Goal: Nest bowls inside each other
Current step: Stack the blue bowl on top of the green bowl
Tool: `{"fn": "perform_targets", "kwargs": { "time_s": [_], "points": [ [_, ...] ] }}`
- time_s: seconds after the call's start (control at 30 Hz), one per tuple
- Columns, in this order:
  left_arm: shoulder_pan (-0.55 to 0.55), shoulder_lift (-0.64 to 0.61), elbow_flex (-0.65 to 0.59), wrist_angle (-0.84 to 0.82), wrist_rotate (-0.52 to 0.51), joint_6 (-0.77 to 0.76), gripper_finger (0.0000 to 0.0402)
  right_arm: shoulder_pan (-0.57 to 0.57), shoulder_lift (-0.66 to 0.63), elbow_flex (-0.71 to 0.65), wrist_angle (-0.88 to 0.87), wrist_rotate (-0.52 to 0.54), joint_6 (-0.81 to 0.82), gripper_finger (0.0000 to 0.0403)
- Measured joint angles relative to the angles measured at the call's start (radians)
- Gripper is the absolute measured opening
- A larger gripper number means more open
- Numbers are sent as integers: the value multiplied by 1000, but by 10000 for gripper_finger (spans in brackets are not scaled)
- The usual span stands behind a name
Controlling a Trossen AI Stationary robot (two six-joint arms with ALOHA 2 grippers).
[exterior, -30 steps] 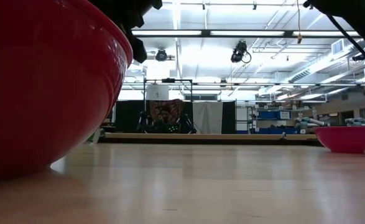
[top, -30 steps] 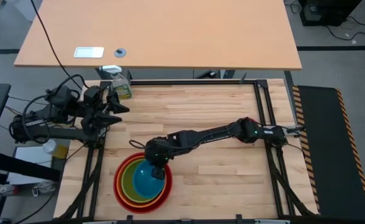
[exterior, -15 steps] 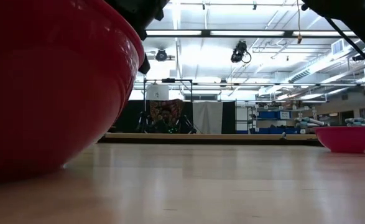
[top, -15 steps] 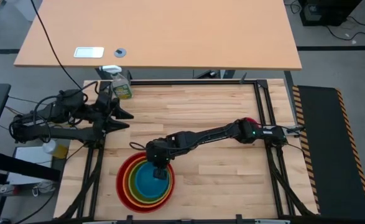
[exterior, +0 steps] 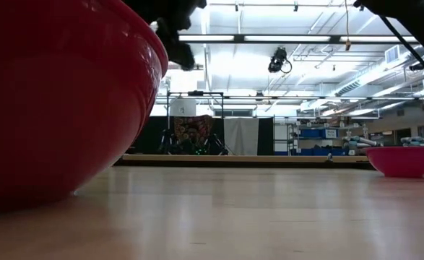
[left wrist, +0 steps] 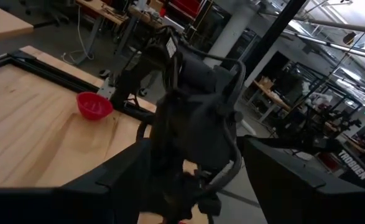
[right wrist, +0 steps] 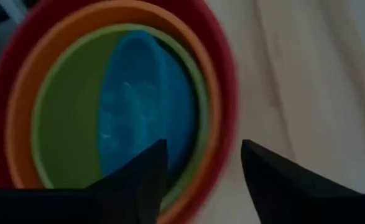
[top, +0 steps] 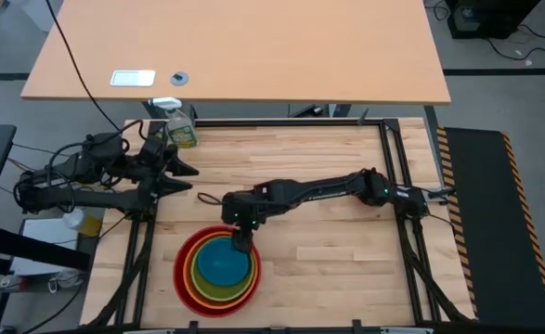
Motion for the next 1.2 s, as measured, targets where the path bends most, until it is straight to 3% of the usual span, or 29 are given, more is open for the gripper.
{"fn": "perform_targets", "kwargs": {
  "time_s": [0.27,0.43,0.6,0.7,0.9,1.03,1.2],
  "points": [
    [0,0,0,-4,-61,13,260,-17,-48,-1,-186,58,-44,253],
    [0,0,0,-30,-65,12,260,-37,-79,-1,-440,182,-121,256],
    [0,0,0,-71,-109,8,260,-79,-131,-2,-570,234,-184,252],
    [0,0,0,-83,-138,9,260,-110,-159,-2,-556,232,-220,247],
    [-9,26,0,-203,-128,-1,260,-107,-190,0,-378,78,-264,232],
    [-76,120,-1,-350,-65,-7,260,-96,-172,-3,-434,168,-245,227],
    [-203,246,0,-374,-74,-8,260,-130,-180,-2,-578,260,-117,225]
  ]
}}
